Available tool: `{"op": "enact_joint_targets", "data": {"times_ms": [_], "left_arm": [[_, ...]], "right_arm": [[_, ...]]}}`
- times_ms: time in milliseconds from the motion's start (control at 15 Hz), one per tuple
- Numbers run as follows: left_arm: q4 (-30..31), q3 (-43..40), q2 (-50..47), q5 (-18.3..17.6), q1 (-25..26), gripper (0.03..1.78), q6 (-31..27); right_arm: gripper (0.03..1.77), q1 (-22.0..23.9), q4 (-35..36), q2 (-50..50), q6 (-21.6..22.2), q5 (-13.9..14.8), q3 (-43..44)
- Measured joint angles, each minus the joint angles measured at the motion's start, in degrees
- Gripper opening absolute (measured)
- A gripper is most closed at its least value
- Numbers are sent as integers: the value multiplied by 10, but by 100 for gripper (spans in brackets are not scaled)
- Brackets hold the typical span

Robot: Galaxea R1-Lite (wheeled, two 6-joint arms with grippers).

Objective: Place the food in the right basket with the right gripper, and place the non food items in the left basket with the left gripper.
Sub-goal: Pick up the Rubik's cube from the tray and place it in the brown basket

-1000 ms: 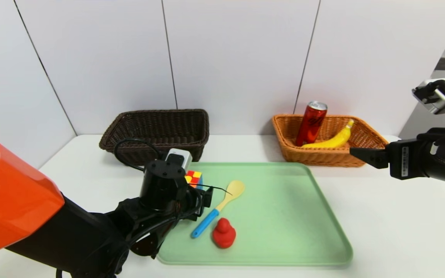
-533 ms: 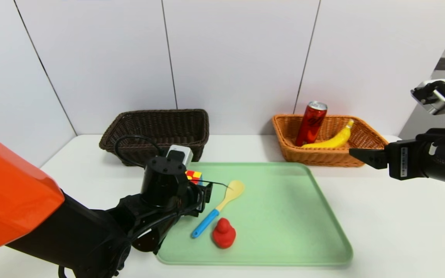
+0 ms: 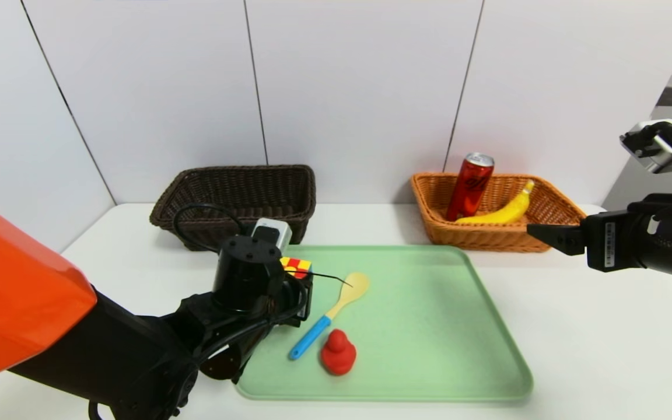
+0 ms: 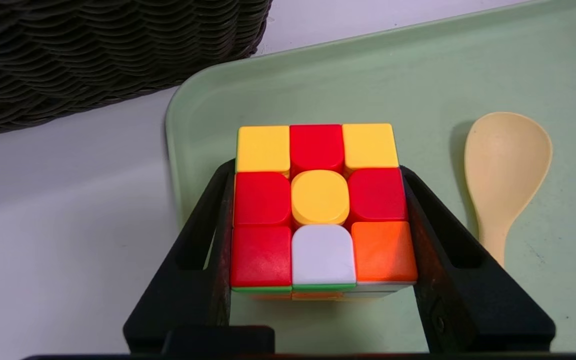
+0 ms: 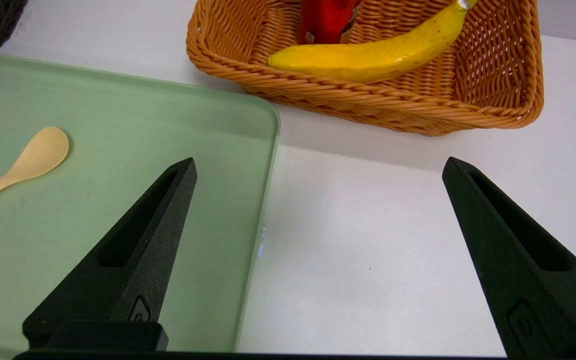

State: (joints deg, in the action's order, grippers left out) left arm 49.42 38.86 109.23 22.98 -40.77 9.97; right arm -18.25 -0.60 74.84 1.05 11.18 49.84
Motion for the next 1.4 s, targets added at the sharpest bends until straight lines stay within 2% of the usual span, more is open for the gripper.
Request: {"op": "enact_joint_targets", "data": {"times_ms": [133,267,467,667,800,933,1067,1200,1400], "left_arm": [[-17,13,-16,-2,-2,97,-2],[-64,42,-45,-5,-10,97,-3],[-184,129,-111,-20,-31,97,-2],[-351,275,-171,-55,-37,97,0],[-463,355,-198,-102,7,97,-3],[-531,400,-205,-152,87,97,-14],[-547,420,-193,-204,170,97,-23],[-550,429,-168,-254,231,97,-29],[-550,436,-125,-280,278,97,-35]], "right_arm": [[169,0,0,0,0,0,0],[169,0,-1,0,1,0,0],[169,0,-1,2,4,2,0],[169,1,-1,9,11,2,4],[169,2,0,16,12,3,9],[169,2,0,21,13,3,11],[169,2,0,26,20,4,13],[169,2,-1,31,28,4,14],[169,2,0,36,29,4,15]]}}
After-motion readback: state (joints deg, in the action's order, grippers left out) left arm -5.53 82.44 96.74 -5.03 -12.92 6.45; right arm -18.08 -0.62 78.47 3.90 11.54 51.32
